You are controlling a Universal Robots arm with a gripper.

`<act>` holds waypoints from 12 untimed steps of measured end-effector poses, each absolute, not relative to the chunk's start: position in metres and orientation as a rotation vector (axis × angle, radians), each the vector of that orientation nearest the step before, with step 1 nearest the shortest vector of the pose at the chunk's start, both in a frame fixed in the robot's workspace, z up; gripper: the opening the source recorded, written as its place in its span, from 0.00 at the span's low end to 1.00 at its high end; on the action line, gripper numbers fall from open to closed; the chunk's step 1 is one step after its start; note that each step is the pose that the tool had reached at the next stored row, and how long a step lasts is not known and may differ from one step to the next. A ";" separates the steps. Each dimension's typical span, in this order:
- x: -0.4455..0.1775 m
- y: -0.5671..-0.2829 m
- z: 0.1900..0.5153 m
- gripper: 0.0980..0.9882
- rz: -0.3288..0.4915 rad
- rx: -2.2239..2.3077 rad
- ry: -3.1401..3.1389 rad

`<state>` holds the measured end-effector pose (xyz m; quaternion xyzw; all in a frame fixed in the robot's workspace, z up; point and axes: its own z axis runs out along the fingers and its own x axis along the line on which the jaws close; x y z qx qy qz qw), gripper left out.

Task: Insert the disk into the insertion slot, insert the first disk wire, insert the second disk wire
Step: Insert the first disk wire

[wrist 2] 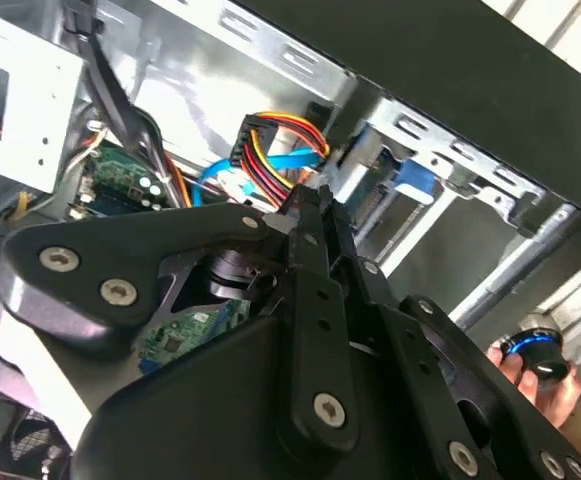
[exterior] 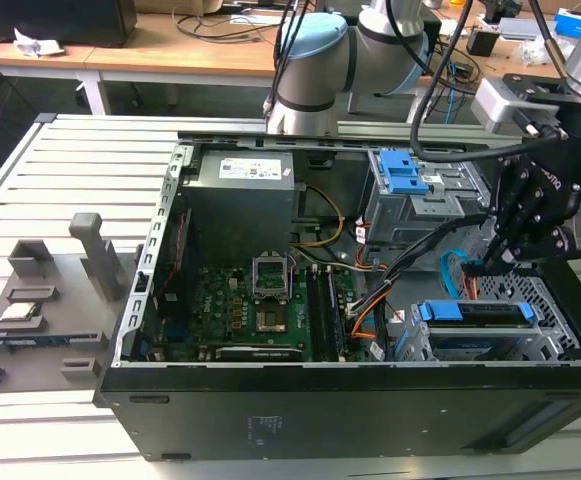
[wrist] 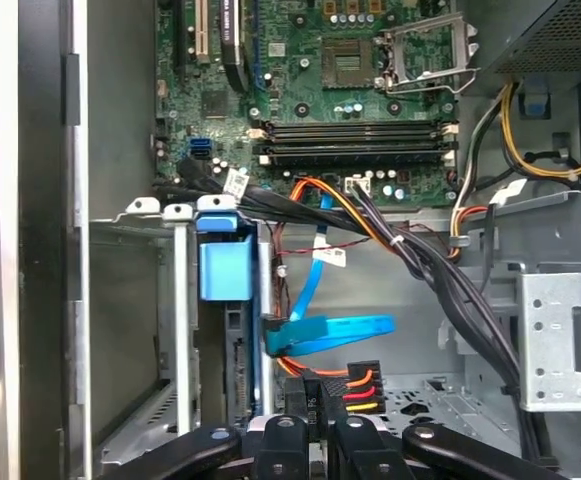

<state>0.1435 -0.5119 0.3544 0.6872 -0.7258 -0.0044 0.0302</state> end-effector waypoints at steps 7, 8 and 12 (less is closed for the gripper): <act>0.144 -0.535 0.353 0.08 -0.006 2.115 -2.234; 0.144 -0.536 0.352 0.08 -0.006 2.115 -2.234; 0.145 -0.536 0.348 0.08 -0.006 2.115 -2.234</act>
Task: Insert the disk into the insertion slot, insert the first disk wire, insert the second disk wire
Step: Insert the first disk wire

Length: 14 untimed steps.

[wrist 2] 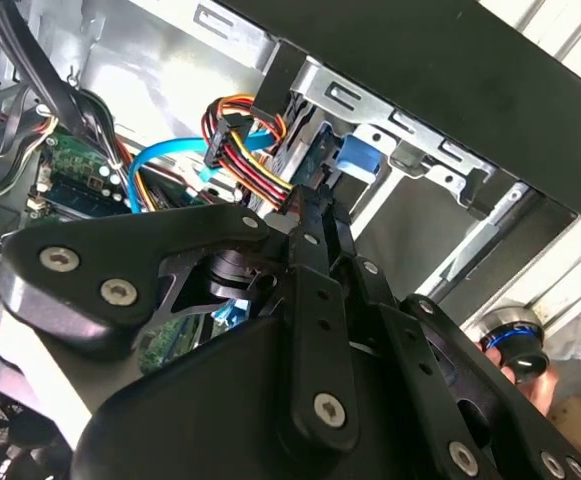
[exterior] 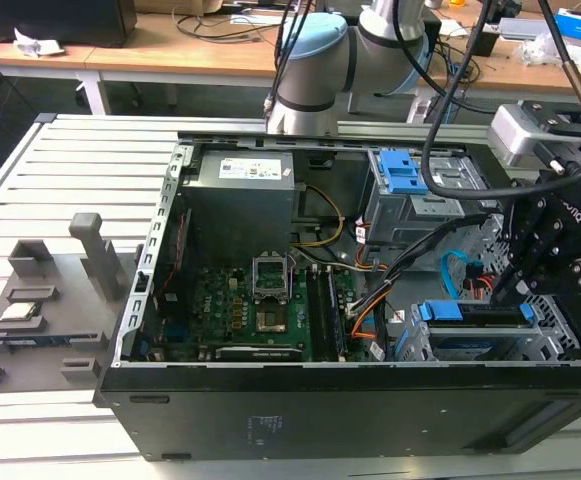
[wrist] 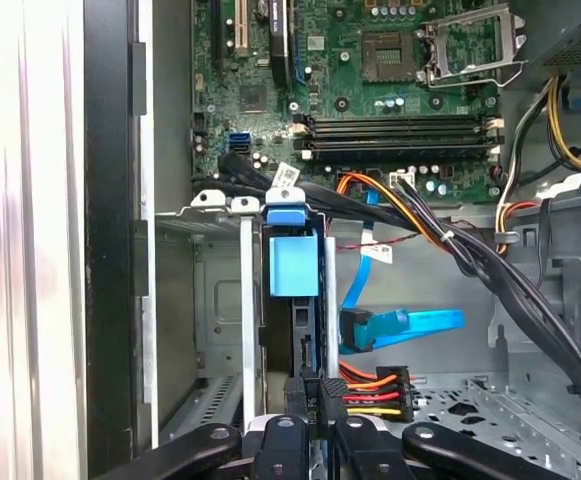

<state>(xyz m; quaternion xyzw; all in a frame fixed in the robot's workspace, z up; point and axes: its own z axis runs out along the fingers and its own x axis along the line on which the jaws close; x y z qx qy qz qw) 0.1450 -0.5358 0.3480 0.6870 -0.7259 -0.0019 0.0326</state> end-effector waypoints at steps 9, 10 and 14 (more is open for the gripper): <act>0.147 -0.535 0.343 0.08 -0.006 2.115 -2.234; 0.147 -0.534 0.343 0.08 -0.006 2.115 -2.234; 0.148 -0.534 0.340 0.08 -0.006 2.115 -2.234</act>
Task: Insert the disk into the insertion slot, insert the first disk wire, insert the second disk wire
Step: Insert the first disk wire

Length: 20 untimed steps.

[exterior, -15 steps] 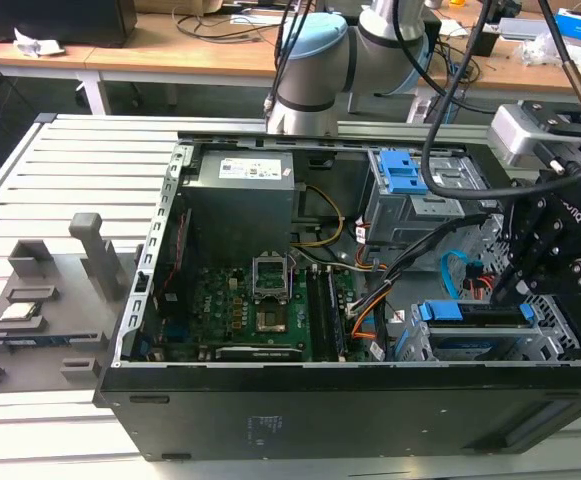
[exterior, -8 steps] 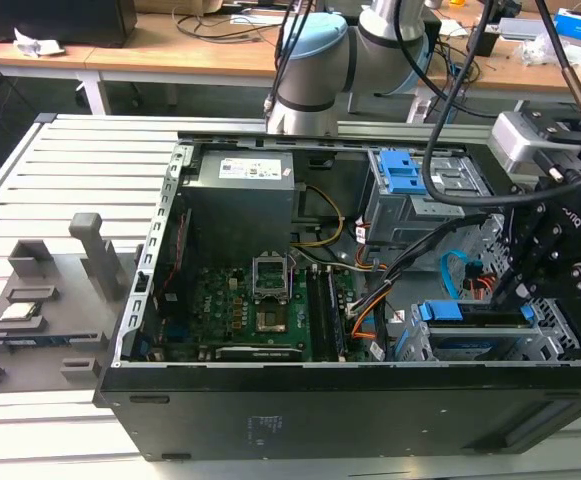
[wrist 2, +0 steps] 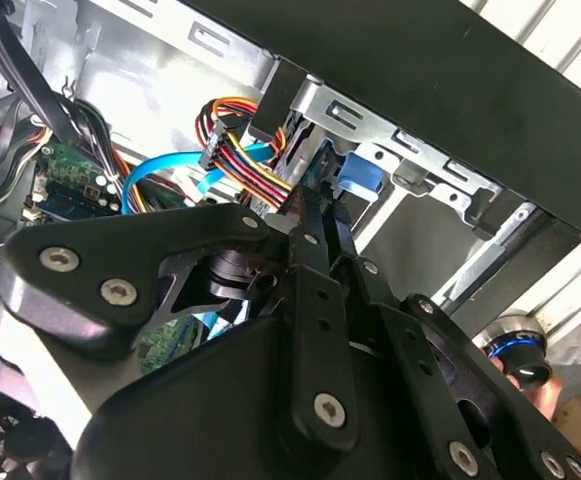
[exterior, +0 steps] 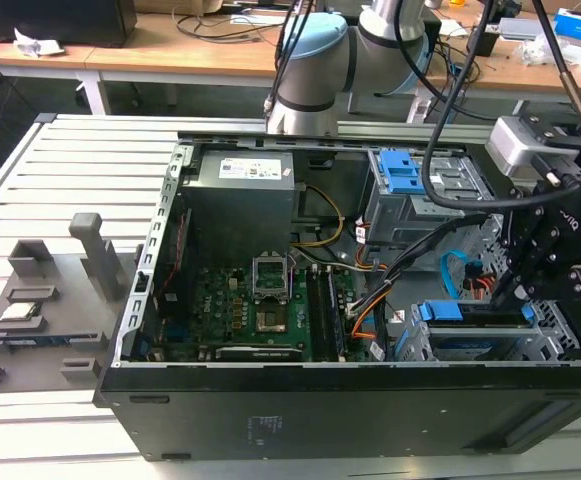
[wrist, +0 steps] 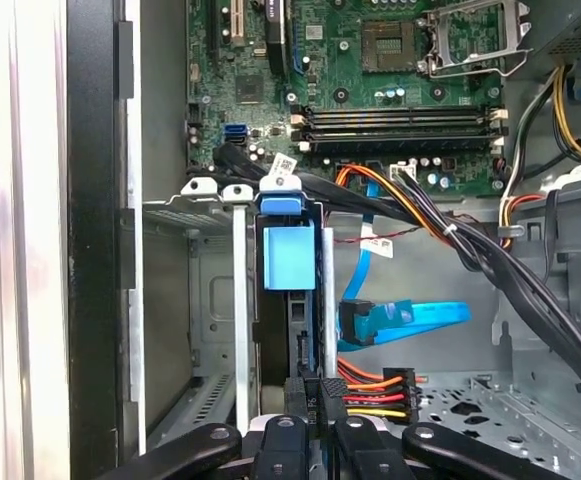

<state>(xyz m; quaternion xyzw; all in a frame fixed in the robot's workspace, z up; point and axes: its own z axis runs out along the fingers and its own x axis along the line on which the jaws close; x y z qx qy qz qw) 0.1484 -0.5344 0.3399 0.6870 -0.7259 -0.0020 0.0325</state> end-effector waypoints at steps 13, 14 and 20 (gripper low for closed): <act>0.148 -0.528 0.365 0.15 -0.006 2.115 -2.234; 0.148 -0.527 0.370 0.07 -0.006 2.115 -2.234; 0.148 -0.525 0.395 0.01 -0.006 2.115 -2.234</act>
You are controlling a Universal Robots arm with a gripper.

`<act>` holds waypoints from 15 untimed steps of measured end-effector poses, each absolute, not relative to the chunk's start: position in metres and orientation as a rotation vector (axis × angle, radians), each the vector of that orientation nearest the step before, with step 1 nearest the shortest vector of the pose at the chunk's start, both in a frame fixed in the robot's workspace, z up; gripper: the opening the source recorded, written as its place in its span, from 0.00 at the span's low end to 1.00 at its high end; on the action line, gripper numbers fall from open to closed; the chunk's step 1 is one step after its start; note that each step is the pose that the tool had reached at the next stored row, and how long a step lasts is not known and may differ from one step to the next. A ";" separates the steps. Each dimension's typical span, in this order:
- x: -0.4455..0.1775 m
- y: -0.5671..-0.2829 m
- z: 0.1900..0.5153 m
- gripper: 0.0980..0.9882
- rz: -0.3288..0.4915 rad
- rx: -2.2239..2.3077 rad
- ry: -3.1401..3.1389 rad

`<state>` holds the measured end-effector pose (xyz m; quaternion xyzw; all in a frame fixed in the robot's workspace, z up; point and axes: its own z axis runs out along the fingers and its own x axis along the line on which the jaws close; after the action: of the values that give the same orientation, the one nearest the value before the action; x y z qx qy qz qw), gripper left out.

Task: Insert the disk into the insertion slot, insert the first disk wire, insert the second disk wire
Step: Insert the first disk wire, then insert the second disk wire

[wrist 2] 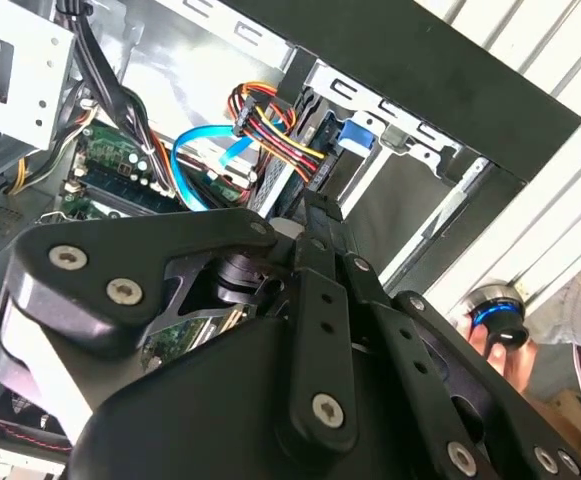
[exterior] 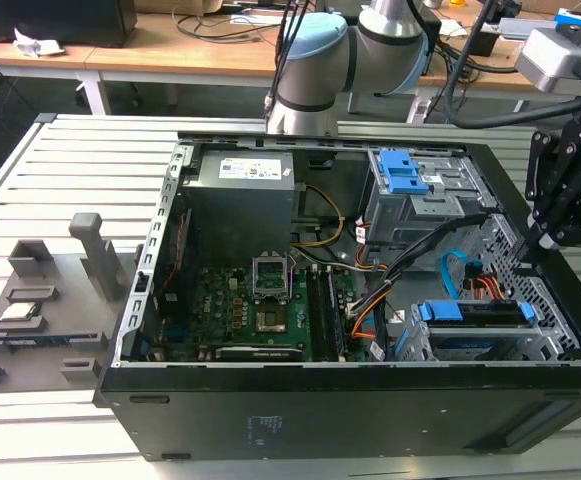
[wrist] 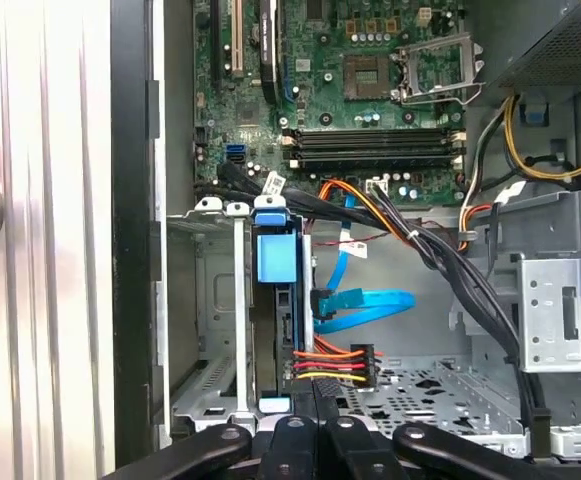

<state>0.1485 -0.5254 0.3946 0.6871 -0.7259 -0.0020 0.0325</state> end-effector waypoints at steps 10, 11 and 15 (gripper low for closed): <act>0.148 -0.525 0.395 0.08 -0.006 2.115 -2.234; 0.148 -0.525 0.395 0.23 -0.006 2.115 -2.234; 0.141 -0.524 0.391 0.23 -0.006 2.115 -2.234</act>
<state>0.1412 -0.5239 0.3912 0.6871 -0.7259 -0.0020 0.0325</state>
